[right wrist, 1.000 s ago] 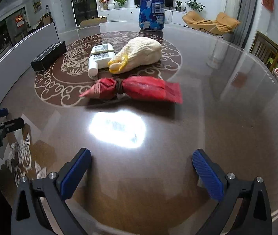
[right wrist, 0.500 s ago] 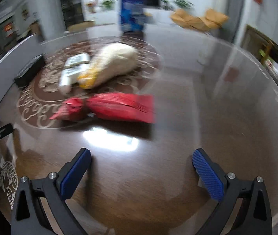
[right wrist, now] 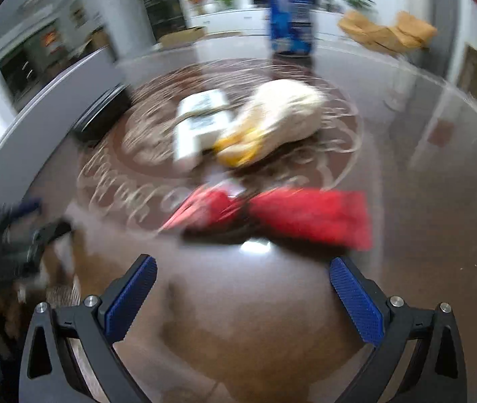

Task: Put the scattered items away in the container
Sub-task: 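Grasp the red candy packet with the right tool and lift it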

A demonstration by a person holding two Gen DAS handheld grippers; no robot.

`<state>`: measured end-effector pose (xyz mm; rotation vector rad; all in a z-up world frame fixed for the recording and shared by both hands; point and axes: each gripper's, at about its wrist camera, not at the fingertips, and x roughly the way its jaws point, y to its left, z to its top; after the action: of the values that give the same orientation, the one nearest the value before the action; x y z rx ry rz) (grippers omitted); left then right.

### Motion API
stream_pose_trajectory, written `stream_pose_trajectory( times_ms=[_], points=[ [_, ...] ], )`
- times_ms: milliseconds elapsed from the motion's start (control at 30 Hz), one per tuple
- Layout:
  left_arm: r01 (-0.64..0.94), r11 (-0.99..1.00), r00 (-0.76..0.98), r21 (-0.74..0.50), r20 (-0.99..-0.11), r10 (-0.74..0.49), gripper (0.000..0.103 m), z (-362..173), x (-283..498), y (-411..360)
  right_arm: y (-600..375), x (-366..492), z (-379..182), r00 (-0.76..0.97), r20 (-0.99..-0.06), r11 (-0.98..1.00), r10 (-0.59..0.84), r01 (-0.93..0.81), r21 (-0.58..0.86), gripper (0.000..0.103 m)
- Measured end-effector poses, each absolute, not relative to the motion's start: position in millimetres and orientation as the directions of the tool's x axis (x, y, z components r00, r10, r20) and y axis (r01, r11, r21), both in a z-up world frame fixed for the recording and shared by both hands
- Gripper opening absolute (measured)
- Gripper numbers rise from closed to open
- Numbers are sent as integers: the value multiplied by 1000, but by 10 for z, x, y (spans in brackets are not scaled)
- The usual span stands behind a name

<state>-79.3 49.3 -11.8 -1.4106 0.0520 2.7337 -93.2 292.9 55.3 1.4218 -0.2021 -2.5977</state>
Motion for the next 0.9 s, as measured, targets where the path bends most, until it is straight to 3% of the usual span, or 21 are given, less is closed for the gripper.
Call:
stream_pose_trajectory(
  times_ms=[100, 200, 333, 600, 800, 900],
  points=[
    [-74, -997, -578, 0, -815, 43, 103, -119, -794, 492, 3065, -1079, 584, -539, -800, -942, -264, -33, 333, 103],
    [-74, -997, -578, 0, -815, 43, 103, -117, -792, 492, 3012, -1220, 593, -566, -783, -926, -258, -86, 367, 103],
    [-74, -997, -578, 0, -815, 43, 103, -116, -790, 493, 2757, -1356, 600, -570, -768, -931, -294, -13, 365, 103],
    [-74, -997, -578, -1, -815, 43, 103, -114, -786, 492, 2400, -1243, 507, -550, -810, -978, -203, 152, 142, 102],
    [-75, -997, -578, -1, -815, 44, 103, -113, -784, 490, 2391, -1293, 489, -567, -819, -996, -85, 47, 71, 103],
    [-75, -997, -578, -2, -815, 45, 103, -112, -782, 488, 2387, -1314, 491, -578, -816, -1000, 0, 3, -2, 86]
  ],
)
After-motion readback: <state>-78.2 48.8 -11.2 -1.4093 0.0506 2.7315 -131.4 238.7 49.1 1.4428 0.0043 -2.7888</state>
